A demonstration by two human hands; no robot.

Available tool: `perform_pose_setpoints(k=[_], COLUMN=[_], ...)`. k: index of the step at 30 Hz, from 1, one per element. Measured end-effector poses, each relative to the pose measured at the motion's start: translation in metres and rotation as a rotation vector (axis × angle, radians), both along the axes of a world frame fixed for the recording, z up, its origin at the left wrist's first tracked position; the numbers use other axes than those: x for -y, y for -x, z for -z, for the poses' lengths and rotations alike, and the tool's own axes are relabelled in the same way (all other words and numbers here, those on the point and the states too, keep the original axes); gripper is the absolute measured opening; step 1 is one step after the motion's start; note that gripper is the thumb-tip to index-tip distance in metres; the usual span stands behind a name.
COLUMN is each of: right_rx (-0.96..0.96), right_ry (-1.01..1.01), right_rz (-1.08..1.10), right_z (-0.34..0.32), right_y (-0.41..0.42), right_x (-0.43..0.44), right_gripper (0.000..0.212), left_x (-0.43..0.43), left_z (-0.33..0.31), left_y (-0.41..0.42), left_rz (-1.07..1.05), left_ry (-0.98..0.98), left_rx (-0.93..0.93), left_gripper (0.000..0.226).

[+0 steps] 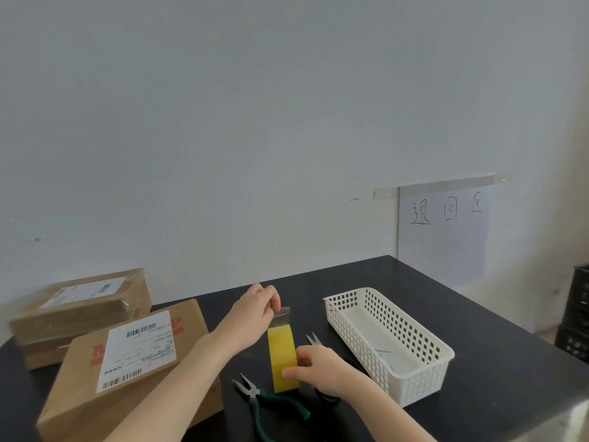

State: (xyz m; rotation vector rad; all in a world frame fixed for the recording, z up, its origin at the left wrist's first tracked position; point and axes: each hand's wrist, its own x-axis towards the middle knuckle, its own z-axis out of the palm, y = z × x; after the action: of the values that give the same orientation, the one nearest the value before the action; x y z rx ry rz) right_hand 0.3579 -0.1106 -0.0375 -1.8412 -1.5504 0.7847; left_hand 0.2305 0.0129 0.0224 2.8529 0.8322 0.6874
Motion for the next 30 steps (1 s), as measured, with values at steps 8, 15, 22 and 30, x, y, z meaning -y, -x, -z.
perform_pose_setpoints(k=[8, 15, 22, 30], right_rx=[-0.016, -0.016, -0.023, -0.007], right_ry=[0.015, 0.008, 0.003, -0.018], right_rz=[0.004, 0.009, 0.004, -0.016], right_z=[0.001, 0.003, 0.004, 0.003], right_y=[0.000, -0.002, -0.002, -0.003], right_x=[-0.001, -0.001, 0.000, -0.002], right_gripper=[0.020, 0.022, 0.022, 0.023], left_x=[0.008, 0.007, 0.007, 0.009], left_z=[0.003, 0.006, 0.000, -0.007], left_y=[-0.008, -0.011, -0.012, -0.008], left_rz=[0.015, -0.030, -0.072, -0.055], left_ry=[0.161, 0.049, 0.027, 0.126], left_rx=[0.141, 0.179, 0.280, 0.302], left_gripper=[0.017, 0.015, 0.010, 0.004])
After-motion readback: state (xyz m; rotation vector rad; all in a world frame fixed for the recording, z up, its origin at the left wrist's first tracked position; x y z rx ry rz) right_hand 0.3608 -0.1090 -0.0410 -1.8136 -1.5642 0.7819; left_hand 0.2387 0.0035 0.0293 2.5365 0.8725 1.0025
